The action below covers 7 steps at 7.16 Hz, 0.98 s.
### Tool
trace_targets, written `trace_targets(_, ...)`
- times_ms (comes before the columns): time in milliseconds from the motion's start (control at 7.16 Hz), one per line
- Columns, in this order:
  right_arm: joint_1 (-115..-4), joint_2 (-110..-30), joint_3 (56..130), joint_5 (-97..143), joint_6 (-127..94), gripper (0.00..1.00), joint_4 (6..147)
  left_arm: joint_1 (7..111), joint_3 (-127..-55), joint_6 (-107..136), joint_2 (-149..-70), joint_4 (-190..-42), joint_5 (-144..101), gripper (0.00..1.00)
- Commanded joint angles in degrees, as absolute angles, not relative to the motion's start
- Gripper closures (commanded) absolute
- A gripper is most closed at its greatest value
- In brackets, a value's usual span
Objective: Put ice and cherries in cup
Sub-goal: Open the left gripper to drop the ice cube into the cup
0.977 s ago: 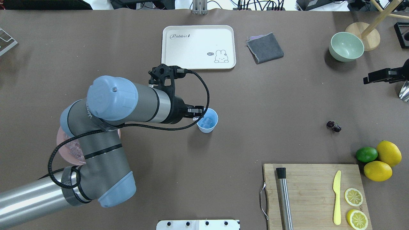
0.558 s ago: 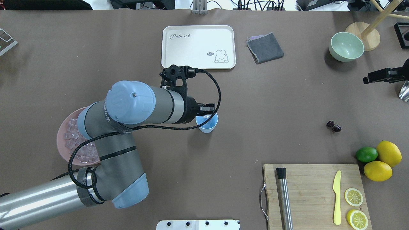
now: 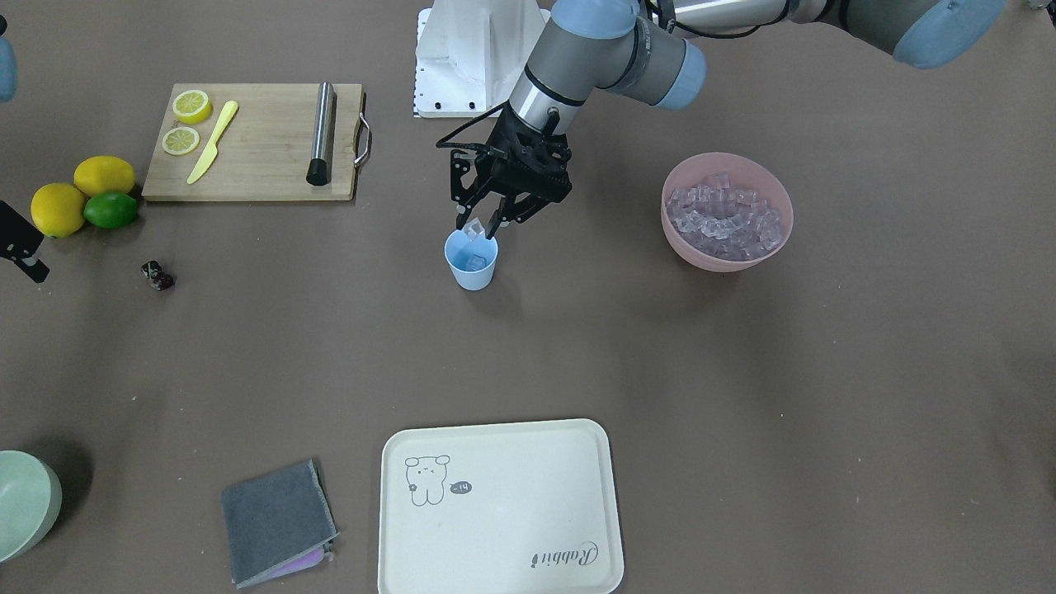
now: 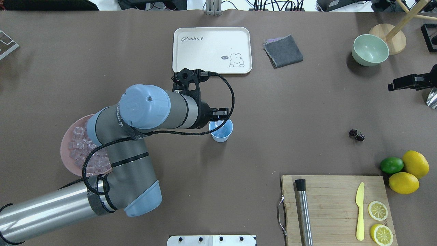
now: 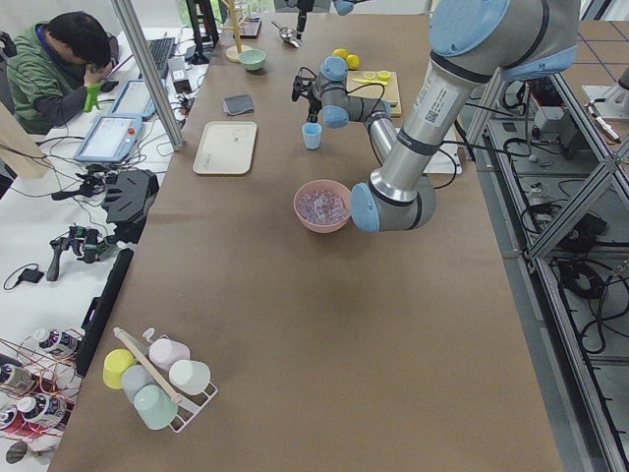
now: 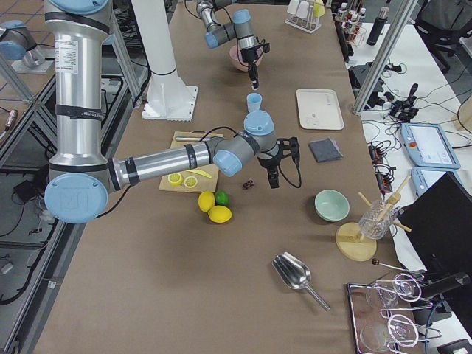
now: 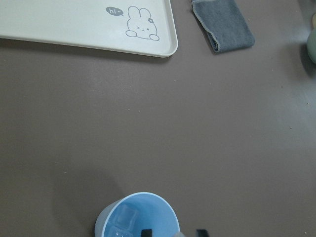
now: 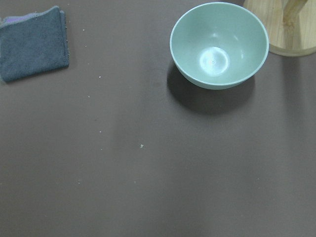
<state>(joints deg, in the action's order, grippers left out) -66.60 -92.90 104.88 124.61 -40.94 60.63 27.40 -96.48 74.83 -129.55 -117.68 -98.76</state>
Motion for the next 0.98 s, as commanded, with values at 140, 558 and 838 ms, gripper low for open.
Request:
trace_targets(140, -64.9, -93.6, 104.1, 124.5, -44.6, 0.0, 60.6, 27.3, -96.6, 75.7, -129.8, -118.2, -98.8, 0.07)
trace_targets(558, -59.8, -94.2, 104.4, 121.5, -54.2, 0.01, 56.8, 28.6, -104.2, 74.7, -125.2, -114.6, -99.2, 0.03)
trace_targets(838, -53.7, -94.0, 104.4, 115.7, -57.0, 0.01, 56.5, 35.7, -115.6, 61.1, -121.7, -95.9, -106.0, 0.02)
